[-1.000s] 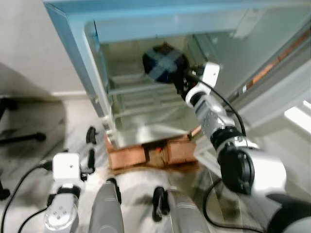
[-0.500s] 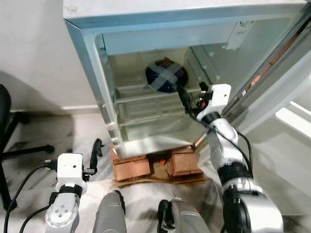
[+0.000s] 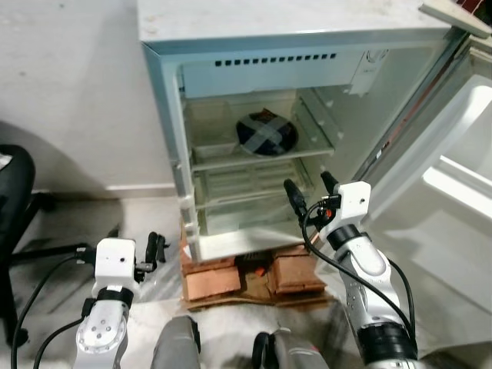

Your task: Restocking fridge

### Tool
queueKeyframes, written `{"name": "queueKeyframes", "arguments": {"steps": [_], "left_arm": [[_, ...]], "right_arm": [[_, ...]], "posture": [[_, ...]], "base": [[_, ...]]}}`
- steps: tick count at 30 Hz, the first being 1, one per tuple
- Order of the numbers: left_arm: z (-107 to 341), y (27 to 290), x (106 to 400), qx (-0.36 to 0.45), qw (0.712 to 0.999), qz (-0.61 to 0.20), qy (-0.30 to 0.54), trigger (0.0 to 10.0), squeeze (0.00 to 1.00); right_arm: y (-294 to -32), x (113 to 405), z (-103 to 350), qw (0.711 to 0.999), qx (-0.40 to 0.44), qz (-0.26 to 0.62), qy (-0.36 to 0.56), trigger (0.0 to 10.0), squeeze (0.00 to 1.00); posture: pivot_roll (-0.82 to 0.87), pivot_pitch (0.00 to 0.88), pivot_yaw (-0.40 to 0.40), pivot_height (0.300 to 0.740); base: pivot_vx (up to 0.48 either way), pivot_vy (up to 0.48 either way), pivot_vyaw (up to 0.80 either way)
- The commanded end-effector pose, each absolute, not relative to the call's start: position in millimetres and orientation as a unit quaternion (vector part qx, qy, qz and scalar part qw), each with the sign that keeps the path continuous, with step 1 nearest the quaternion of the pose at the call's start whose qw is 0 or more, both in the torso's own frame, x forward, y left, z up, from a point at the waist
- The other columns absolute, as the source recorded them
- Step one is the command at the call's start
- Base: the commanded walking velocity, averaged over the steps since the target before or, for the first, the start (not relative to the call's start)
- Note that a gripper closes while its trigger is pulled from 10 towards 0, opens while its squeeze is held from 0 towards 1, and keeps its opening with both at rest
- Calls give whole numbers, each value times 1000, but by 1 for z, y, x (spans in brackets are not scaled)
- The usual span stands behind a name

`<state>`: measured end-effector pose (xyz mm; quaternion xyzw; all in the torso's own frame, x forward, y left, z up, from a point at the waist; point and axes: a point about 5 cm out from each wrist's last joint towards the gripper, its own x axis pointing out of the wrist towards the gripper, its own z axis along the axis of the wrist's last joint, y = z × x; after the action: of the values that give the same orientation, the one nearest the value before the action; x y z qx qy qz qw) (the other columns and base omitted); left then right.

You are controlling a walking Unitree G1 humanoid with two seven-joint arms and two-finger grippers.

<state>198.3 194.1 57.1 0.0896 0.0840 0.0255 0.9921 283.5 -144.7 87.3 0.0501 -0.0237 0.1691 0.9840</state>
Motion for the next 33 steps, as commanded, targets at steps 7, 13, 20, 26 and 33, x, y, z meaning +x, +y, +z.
{"name": "queueKeyframes", "arguments": {"steps": [7, 13, 20, 26, 33], "left_arm": [[48, 197, 195, 101, 990, 18, 98, 10000, 0], [50, 200, 208, 108, 990, 9, 91, 10000, 0], [48, 211, 225, 128, 987, -21, 95, 10000, 0], [55, 212, 230, 124, 989, -27, 69, 10000, 0], [43, 193, 227, 104, 991, -41, 71, 10000, 0]], "right_arm": [[-143, 276, 85, 985, 51, 164, -5, 10000, 0], [-142, 273, 83, 986, 45, 163, 6, 10000, 0], [-159, 264, 75, 987, 29, 155, 43, 10000, 0], [-177, 265, 67, 996, 16, 76, 36, 10000, 0], [-177, 264, 53, 998, 33, 14, 60, 10000, 0]], "posture": [[155, 60, -25, 740], [145, 28, -1, 740], [143, 0, 33, 740], [140, 0, 24, 740], [110, 0, 13, 740]], "base": [[-340, 0, 0], [-309, 0, 0], [-153, 0, 0], [0, 0, 0], [0, -62, -224]]}}
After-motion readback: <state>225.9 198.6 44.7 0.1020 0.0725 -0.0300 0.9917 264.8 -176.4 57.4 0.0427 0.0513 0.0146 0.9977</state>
